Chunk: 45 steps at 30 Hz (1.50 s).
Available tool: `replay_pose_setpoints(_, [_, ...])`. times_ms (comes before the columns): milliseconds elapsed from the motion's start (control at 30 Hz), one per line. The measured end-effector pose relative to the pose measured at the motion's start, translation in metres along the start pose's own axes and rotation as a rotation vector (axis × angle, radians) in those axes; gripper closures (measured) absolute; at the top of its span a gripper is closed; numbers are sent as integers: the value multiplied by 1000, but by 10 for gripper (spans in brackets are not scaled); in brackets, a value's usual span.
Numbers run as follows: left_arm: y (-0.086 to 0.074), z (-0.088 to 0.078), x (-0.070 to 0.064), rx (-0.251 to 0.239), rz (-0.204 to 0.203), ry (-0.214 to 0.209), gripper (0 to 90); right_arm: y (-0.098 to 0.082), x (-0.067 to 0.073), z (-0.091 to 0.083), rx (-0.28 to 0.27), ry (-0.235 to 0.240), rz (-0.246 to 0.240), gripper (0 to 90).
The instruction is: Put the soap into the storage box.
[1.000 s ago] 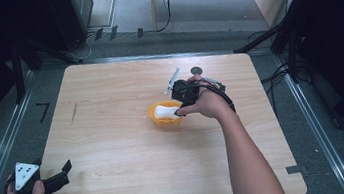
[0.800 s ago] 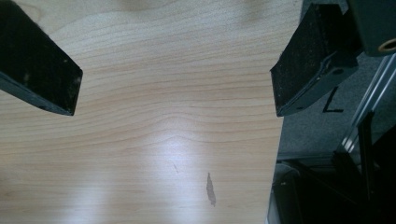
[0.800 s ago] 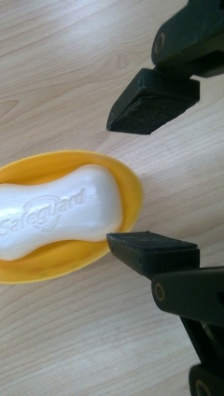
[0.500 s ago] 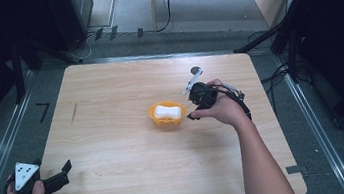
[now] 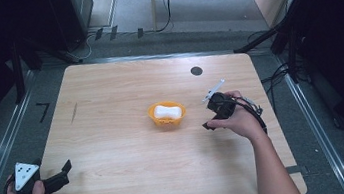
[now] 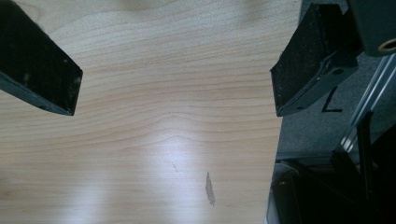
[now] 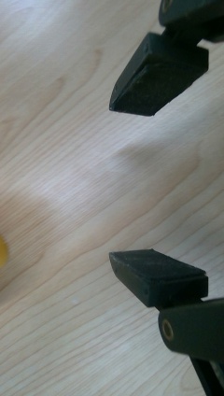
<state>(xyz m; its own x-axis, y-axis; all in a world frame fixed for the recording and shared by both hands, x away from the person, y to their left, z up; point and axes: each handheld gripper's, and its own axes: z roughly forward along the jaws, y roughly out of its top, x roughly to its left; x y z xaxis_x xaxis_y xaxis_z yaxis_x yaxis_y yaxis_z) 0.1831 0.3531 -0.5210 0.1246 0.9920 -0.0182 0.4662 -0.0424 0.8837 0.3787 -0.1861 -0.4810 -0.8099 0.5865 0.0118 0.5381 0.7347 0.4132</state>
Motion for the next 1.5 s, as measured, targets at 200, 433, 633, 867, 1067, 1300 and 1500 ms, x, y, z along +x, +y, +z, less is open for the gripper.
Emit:
replay_pose_setpoints(200, [0, 0, 0, 0, 1, 3, 22, -24, -3, -5, -25, -36, 58, 178])
replay_pose_setpoints(433, [0, 0, 0, -2, 3, 4, 22, -57, -6, -10, -78, -53, 150, 150])
replay_pose_setpoints(633, [0, 0, 0, -2, 4, 6, 22, -86, -6, -14, -128, -83, 215, 139])
replay_pose_setpoints(867, [0, 0, 0, -3, 4, 8, 22, -114, -2, -21, -186, -111, 255, 137])
replay_pose_setpoints(1067, [0, 0, -1, -3, 5, 11, 22, -139, 1, -30, -252, -129, 299, 137])
replay_pose_setpoints(1300, [0, 0, 0, -2, 4, 13, 22, -167, 8, -37, -310, -148, 347, 131])
replay_pose_setpoints(1500, [0, 0, -1, -3, 3, 13, 22, -185, 17, -41, -359, -150, 352, 130])
